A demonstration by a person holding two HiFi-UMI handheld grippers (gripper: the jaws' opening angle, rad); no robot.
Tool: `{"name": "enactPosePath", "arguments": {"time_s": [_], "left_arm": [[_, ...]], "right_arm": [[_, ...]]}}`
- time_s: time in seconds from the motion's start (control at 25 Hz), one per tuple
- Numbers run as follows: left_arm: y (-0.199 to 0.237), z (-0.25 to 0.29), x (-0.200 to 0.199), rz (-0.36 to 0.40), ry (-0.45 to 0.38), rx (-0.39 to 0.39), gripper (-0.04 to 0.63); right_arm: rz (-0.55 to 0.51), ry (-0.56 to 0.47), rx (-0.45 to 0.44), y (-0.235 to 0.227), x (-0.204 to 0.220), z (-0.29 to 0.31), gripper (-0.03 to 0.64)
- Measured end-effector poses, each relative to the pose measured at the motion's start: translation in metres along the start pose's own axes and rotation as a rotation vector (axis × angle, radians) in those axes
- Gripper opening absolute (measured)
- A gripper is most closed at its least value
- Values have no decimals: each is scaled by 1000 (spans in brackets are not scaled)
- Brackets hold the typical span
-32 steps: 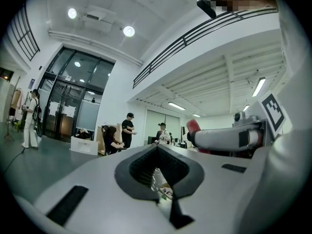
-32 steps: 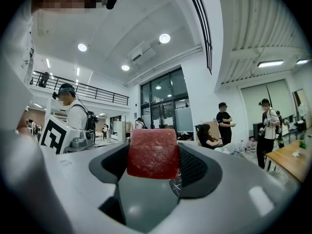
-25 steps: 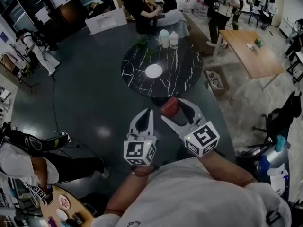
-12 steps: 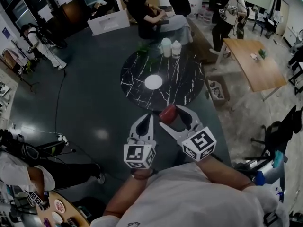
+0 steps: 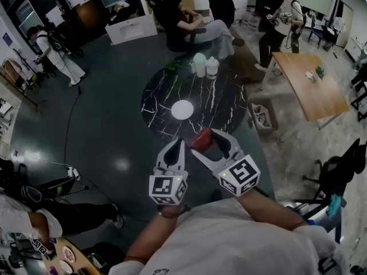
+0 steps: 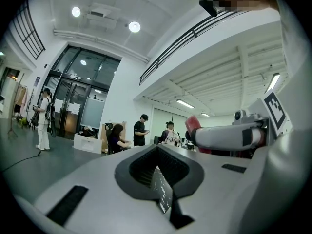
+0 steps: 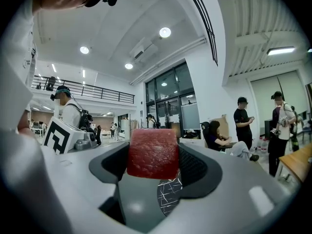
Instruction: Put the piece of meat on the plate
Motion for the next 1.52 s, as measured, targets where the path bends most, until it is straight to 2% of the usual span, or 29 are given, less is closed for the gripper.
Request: {"name": "enactPosePath", "arguments": {"time_s": [0.36, 0.88, 1.52], "left_arm": [[-7, 42, -3, -4, 5, -29, 6], [-4, 66, -7, -18, 0, -66, 6], [32, 122, 2, -43, -7, 12, 6]], "right_arm": [[1, 17, -41, -42, -16, 7, 299], [-7, 40, -84, -65, -25, 18, 299], [-18, 38, -11, -95, -37, 59, 298]]}}
Point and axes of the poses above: the fingertips, and each gripper's own axes: z forward along the fingers, y to its left, x out of its underside, the point moved 9 cm from there along -z, backward along the fingers, and after that the axes turned 14 degrees about z, right-handed, at the moved point
